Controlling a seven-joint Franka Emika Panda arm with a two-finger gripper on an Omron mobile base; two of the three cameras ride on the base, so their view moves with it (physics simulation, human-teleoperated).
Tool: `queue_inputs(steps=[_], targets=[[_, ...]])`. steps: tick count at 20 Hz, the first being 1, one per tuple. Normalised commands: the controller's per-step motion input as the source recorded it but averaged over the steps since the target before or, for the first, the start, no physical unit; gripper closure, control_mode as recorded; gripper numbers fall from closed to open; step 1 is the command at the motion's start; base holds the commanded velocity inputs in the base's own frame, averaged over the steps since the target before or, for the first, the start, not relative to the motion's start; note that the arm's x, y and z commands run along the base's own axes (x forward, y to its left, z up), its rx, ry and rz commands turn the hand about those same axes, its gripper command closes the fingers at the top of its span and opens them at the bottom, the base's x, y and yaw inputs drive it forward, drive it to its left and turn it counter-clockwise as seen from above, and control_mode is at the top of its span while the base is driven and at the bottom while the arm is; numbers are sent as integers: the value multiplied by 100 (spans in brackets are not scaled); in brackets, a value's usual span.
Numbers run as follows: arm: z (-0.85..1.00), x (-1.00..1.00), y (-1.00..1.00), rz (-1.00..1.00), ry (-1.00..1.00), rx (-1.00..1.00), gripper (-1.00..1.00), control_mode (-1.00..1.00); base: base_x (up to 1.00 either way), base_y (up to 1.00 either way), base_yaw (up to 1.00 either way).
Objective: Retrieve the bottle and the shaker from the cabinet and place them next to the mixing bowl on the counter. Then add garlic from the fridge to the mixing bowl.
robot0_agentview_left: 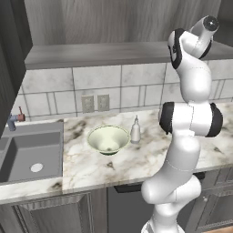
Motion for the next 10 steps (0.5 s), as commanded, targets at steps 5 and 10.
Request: queue_inputs(steps=[5, 10], targets=[[0, 0, 0, 0, 0, 0, 100, -100, 0, 0, 0], [0, 0, 0, 0, 0, 0, 100, -100, 0, 0, 0]])
